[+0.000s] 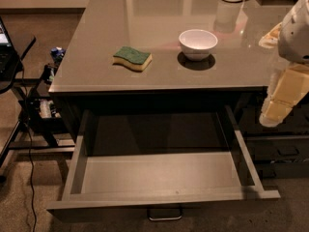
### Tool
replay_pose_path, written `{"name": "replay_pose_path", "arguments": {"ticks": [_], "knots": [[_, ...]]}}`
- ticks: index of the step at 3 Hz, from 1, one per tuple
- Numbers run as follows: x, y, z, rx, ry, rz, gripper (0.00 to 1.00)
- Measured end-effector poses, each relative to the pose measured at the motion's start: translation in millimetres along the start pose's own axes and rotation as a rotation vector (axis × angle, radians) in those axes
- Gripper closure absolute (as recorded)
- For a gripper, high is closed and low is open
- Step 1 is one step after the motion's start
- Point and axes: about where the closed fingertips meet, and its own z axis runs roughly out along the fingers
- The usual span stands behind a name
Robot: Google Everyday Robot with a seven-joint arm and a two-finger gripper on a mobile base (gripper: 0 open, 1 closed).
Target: Place sponge into top drawer
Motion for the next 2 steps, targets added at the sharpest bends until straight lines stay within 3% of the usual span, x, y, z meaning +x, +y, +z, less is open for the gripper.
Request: {"name": "replay_pose_path", "arguments": {"ticks": [2], "knots": [[-5.7, -0.8, 1.8, 0.001, -0.028, 0.002, 0.0]]}}
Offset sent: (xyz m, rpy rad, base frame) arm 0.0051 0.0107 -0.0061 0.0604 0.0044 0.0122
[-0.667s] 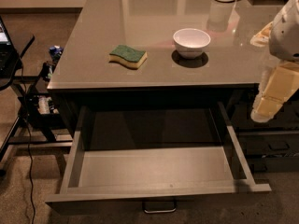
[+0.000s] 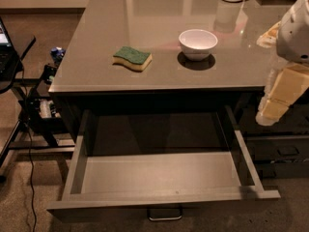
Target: Place sponge into top drawer
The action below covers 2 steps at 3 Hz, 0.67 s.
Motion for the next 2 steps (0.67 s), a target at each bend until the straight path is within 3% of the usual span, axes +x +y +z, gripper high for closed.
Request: {"name": "replay_pose_path", "arguments": {"ticks": [1, 2], "knots": [[-35.0, -13.4, 16.9, 0.023, -0.033, -0.003, 0.0], [-104.2, -53.4, 52.9, 0.005, -0.037, -0.006, 0.0]]}}
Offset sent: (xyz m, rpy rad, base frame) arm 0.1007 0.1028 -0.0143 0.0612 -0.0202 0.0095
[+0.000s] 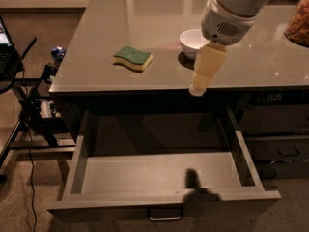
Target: Place sponge into top drawer
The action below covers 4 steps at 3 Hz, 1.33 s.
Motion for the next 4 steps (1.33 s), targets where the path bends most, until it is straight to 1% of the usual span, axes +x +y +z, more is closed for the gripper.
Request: {"name": "replay_pose_path", "arguments": {"ticks": [2, 3, 4], "knots": [[-7.5, -0.3, 4.1, -0.002, -0.018, -0.001, 0.0], [-32.5, -14.2, 31.0, -0.031, -0.072, 0.03, 0.0], [-60.0, -38.2, 64.2, -0.075, -0.087, 0.064, 0.0]]}}
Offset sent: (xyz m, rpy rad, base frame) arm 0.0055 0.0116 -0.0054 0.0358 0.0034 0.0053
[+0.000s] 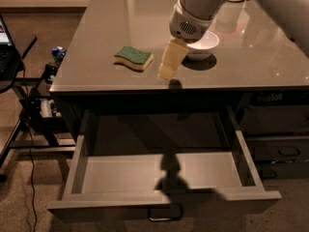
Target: Place sponge into top drawer
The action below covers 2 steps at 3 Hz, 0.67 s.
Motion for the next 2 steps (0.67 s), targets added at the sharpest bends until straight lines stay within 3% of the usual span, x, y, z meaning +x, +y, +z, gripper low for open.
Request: {"name": "replay_pose_path", "arguments": {"ticks": [1, 2], "knots": [[-26.5, -19.9, 26.8, -0.036, -0.006, 0.008, 0.0], [-30.2, -22.1, 28.6, -0.035, -0.012, 0.006, 0.0]]}}
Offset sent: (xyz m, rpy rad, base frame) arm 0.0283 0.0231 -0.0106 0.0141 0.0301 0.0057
